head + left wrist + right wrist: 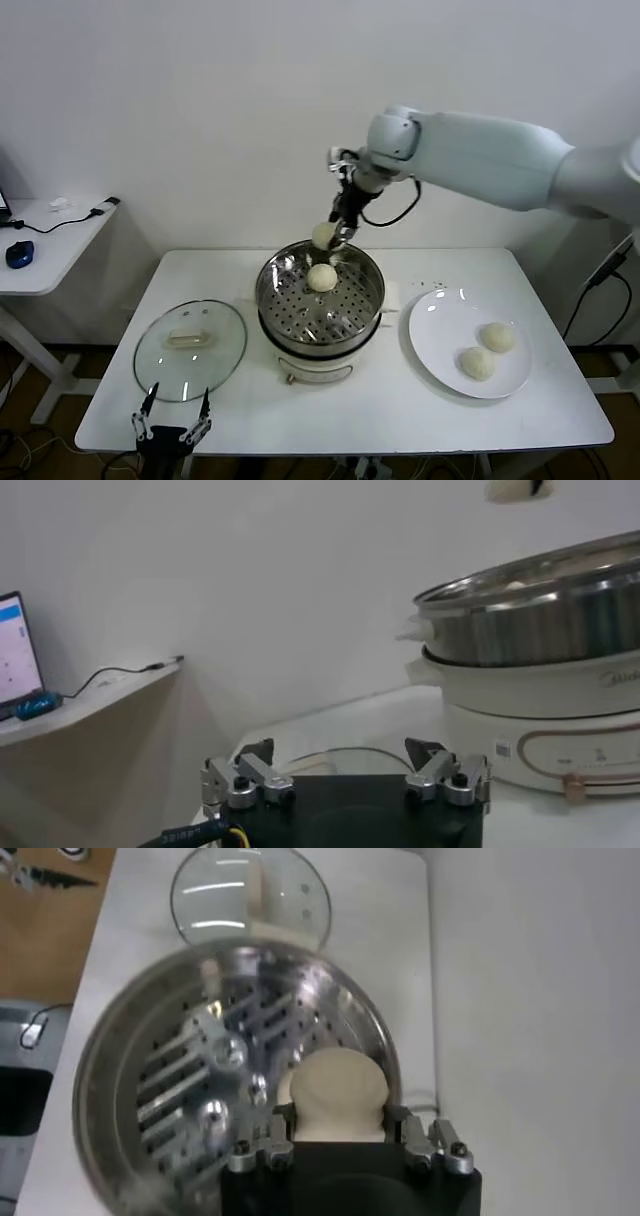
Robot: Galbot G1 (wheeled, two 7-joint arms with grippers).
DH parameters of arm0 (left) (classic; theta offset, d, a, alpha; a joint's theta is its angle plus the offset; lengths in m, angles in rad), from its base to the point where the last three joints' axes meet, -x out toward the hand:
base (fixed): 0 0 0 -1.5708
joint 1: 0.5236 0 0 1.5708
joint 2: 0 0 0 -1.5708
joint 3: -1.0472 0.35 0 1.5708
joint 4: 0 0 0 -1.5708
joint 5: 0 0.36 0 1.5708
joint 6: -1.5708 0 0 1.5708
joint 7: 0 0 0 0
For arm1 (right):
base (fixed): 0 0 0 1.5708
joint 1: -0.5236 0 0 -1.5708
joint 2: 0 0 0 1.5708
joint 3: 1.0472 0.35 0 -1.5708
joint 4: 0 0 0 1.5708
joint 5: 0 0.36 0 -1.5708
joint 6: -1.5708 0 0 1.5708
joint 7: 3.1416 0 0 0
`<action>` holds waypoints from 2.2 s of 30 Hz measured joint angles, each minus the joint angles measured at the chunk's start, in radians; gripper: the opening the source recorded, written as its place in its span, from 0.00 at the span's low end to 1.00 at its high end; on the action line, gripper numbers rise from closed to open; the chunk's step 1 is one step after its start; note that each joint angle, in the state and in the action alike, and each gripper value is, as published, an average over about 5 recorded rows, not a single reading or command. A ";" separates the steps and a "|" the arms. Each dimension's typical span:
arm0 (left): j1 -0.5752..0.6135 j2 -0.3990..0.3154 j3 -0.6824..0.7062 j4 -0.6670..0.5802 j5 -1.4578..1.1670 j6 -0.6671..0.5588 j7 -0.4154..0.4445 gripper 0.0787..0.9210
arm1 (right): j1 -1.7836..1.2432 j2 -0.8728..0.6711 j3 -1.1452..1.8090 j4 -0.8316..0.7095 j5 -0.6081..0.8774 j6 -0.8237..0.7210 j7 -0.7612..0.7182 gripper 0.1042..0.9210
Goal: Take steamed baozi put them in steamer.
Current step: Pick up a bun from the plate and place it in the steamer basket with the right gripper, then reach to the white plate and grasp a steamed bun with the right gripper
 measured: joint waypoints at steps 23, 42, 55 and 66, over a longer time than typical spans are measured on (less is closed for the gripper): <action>-0.004 0.000 -0.012 0.006 -0.015 0.007 0.001 0.88 | -0.155 0.134 -0.061 -0.028 0.031 -0.058 0.089 0.72; -0.010 0.000 -0.006 0.003 -0.006 0.015 0.002 0.88 | -0.084 0.043 -0.052 0.032 0.005 -0.022 0.038 0.88; -0.010 -0.005 0.000 -0.013 0.009 0.016 0.008 0.88 | 0.084 -0.305 -0.119 0.221 -0.156 0.109 -0.109 0.88; -0.014 -0.018 -0.005 -0.025 0.021 0.029 0.014 0.88 | -0.082 -0.630 -0.011 0.290 -0.454 0.173 -0.152 0.88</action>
